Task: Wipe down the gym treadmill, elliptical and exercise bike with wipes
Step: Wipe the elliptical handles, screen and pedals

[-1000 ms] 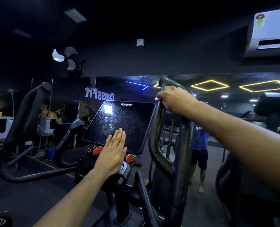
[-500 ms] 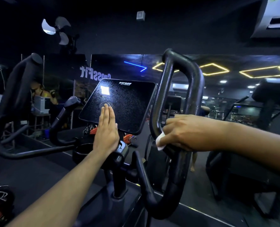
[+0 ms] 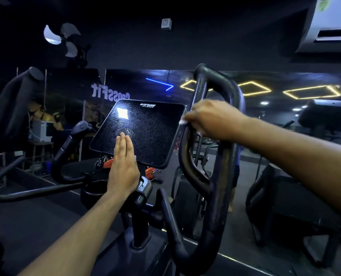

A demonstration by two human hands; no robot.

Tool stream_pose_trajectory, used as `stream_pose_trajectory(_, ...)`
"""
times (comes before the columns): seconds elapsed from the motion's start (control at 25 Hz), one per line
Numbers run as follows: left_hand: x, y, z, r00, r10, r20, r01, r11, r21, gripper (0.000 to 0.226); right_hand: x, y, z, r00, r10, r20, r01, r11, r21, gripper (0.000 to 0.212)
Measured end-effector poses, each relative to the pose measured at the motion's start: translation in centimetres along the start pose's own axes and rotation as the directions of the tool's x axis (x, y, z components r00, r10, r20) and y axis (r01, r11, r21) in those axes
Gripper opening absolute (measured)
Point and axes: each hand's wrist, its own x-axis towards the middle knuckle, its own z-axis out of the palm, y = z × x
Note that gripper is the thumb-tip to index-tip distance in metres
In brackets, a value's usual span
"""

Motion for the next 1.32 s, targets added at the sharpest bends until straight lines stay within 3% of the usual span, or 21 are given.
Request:
stream_pose_trajectory(0.12,-0.1,0.0,0.0,1.0,0.001,-0.001,-0.001,1.0,-0.018,0.064,3.1,4.0,-1.9,0.961,0.263,-0.084,-0.271,0.956,-0.114,0.023)
stream_pose_trajectory(0.36,0.0,-0.2,0.1,1.0,0.013,-0.016,-0.014,1.0,-0.011,0.065,5.8,4.6,-1.3,0.919,0.37,-0.136,-0.39,0.905,-0.169,0.021)
stream_pose_trajectory(0.52,-0.1,0.0,-0.1,1.0,-0.002,-0.01,0.002,0.999,-0.039,0.064,2.1,2.9,0.0,0.973,0.219,-0.075,-0.223,0.973,-0.053,0.027)
stream_pose_trajectory(0.72,-0.3,0.0,-0.2,1.0,-0.009,0.006,0.009,1.0,-0.011,0.066,-4.3,-4.7,2.2,0.98,-0.162,0.111,0.152,0.983,0.1,0.035)
stream_pose_trajectory(0.84,-0.3,0.2,-0.5,1.0,0.005,0.014,-0.005,1.0,-0.002,0.068,-7.1,-6.3,2.3,0.956,-0.245,0.16,0.234,0.969,0.085,0.052)
stream_pose_trajectory(0.96,-0.3,0.2,-0.5,0.999,-0.003,0.033,0.004,1.0,-0.009,0.07,-10.5,-7.1,2.0,0.95,-0.255,0.181,0.255,0.967,0.023,0.037)
stream_pose_trajectory(1.16,-0.5,0.3,-0.7,0.996,-0.026,0.083,0.028,0.999,-0.016,0.072,-16.5,-9.5,2.6,0.993,-0.085,0.078,0.067,0.975,0.211,0.031)
stream_pose_trajectory(1.32,-3.4,1.0,-2.0,0.988,-0.037,0.151,0.057,0.99,-0.126,0.068,-21.3,-13.1,3.8,0.984,0.106,0.142,-0.167,0.817,0.552,0.033)
